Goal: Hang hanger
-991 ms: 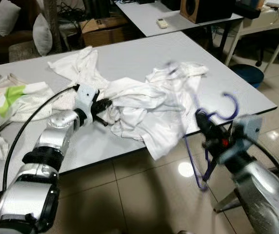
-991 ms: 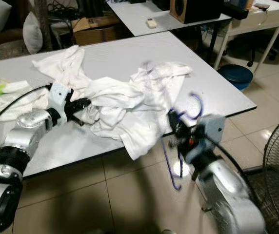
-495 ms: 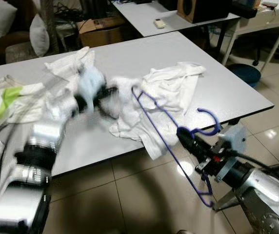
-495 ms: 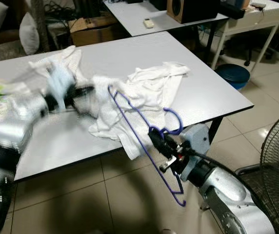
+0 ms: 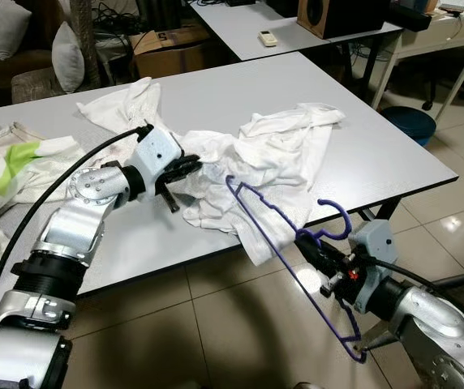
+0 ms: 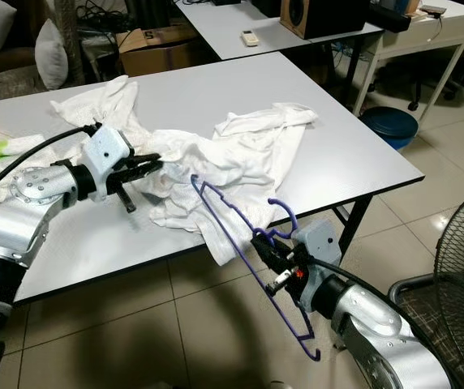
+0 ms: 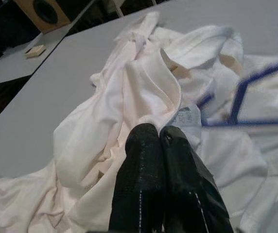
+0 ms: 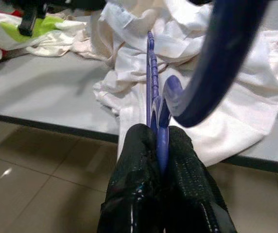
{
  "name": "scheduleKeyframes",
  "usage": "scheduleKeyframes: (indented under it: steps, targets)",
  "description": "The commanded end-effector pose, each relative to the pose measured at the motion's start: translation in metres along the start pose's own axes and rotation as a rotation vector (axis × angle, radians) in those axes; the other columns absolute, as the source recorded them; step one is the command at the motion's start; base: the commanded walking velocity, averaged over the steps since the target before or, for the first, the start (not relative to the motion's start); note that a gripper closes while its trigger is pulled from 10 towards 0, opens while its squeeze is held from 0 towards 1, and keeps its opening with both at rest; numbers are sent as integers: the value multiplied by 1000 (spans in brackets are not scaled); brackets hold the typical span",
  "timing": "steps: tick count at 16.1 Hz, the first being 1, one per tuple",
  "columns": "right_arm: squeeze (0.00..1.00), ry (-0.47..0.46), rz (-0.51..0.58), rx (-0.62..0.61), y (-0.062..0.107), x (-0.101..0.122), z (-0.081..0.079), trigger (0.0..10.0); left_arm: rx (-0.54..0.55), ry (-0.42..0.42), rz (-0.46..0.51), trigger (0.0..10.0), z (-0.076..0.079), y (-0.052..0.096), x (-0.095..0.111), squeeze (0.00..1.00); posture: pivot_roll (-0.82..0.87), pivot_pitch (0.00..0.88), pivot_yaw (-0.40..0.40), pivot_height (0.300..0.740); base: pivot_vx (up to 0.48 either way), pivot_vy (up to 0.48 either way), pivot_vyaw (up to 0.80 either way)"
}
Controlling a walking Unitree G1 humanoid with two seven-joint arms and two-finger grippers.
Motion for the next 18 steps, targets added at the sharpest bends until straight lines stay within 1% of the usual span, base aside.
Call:
scheduleKeyframes:
  steps: [1, 3, 5, 6, 7, 9, 10, 11, 13, 14, 17, 18]
  targets:
    - [0, 0, 9, -4, -3, 3, 0, 10000, -7, -19, -48, 10000, 0, 3, -9, 1000, -163, 0, 78, 740, 0, 0, 0]
    - [0, 1, 19, -3, -6, 5, -1, 10000, 0, 8, -19, 10000, -1, 1, -3, 1000, -163, 0, 78, 740, 0, 0, 0]
    - [0, 1, 24, 1, -7, 6, -3, 10000, 5, -9, -24, 10000, -3, 1, -2, 1000, -165, 0, 80, 740, 0, 0, 0]
    - [0, 3, 23, 3, -7, 6, -3, 10000, -40, 10, 7, 10000, 5, -2, 3, 1000, -173, 0, 84, 740, 0, 0, 0]
    - [0, 3, 24, 4, -6, 6, -4, 10000, -76, 11, 19, 10000, 11, -3, 6, 1000, -175, 0, 84, 740, 0, 0, 0]
    - [0, 3, 22, 4, -6, 5, -4, 10000, -31, 8, -3, 10000, 8, -10, 3, 1000, -175, 0, 81, 740, 0, 0, 0]
    - [0, 4, 19, 5, -7, 5, -3, 10000, 23, 14, -24, 10000, 3, -15, 1, 1000, -173, 0, 79, 740, 0, 0, 0]
    - [0, 5, 17, 10, -8, 5, -4, 10000, 63, 48, -19, 10000, 2, -24, 2, 0, -171, 0, 76, 740, 0, 0, 0]
    - [0, 6, 17, 13, -9, 5, -5, 10000, 66, 126, 21, 10000, 6, -31, 9, 0, -171, 0, 76, 740, 0, 0, 0]
    - [0, 7, 17, 14, -9, 5, -5, 10000, 67, 149, 12, 10000, 7, -32, 7, 0, -173, 0, 79, 740, 0, 0, 0]
    - [0, 9, 18, 14, -9, 5, -5, 10000, 107, 166, -35, 10000, 2, -35, -4, 0, -176, 0, 82, 740, 0, 0, 0]
    - [0, 10, 17, 13, -9, 4, -5, 10000, 119, 174, -47, 6235, 0, -35, -7, 0, -176, 0, 83, 740, 0, 0, 0]
Point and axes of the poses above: a point about 5 cm out from each wrist's last joint towards the gripper, its own y axis pointing back from the gripper into the wrist, its own x axis along the axis of the wrist's last joint, z = x × y, the point moved 6 cm from there along -y, pointing out of the wrist towards the gripper, and after that the axes turned 15 degrees about -y, right-handed, at the moved point
